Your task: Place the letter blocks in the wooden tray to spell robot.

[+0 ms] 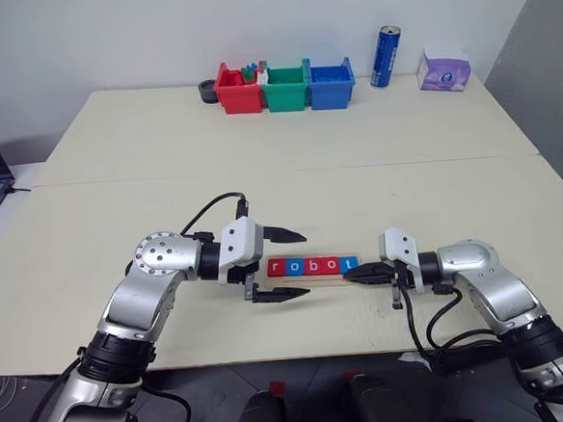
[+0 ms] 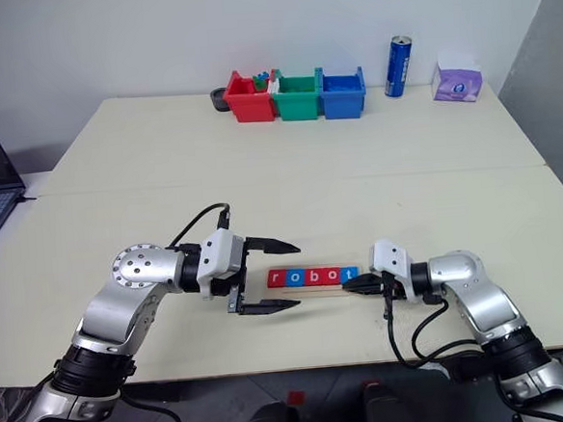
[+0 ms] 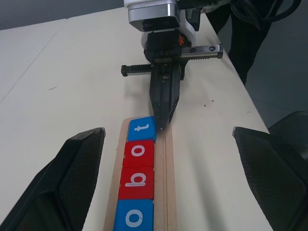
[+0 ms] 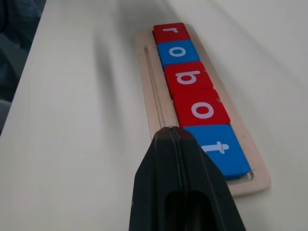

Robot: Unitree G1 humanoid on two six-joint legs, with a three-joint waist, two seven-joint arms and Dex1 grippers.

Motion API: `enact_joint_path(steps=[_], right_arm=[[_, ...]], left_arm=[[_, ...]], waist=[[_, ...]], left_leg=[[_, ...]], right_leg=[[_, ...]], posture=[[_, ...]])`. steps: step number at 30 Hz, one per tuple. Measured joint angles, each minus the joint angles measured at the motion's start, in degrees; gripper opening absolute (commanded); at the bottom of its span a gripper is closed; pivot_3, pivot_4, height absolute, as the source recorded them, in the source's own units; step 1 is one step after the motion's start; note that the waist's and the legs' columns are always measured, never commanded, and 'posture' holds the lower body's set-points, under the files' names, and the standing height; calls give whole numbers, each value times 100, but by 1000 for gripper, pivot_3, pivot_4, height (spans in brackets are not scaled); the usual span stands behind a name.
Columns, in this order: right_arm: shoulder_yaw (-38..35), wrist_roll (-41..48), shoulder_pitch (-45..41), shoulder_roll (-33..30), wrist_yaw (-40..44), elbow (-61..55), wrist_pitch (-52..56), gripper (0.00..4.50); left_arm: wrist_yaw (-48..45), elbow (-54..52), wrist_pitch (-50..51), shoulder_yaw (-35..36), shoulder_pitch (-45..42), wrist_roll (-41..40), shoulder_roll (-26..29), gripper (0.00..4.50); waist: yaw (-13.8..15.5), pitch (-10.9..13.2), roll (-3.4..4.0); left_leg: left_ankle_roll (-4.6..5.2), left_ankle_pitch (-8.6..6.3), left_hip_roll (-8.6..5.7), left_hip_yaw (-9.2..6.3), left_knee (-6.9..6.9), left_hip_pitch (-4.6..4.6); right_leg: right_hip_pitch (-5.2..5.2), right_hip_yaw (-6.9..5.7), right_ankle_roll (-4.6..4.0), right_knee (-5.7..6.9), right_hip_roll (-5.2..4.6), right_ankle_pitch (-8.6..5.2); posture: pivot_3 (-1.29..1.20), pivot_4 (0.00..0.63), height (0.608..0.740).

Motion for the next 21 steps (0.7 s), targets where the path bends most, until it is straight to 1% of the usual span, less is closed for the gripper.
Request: enact_joint_path(steps=[16,21], right_arm=[[-3,-105,-88,44,-170,204,-223,5],[-54,135,-85,46,-67,135,-64,5]], left_arm=[[38,-1,-1,-1,0,3,-3,4500],[83,-1,0,-1,0,5,-3,4500]], waist=[[0,0,0],[0,0,0]], left_leg=[[0,0,0,1,0,0],[0,0,1,0,0,0]], right_leg=[[0,1,0,0,0,0],[0,1,0,0,0,0]], posture=[[0,150,740],[0,150,740]])
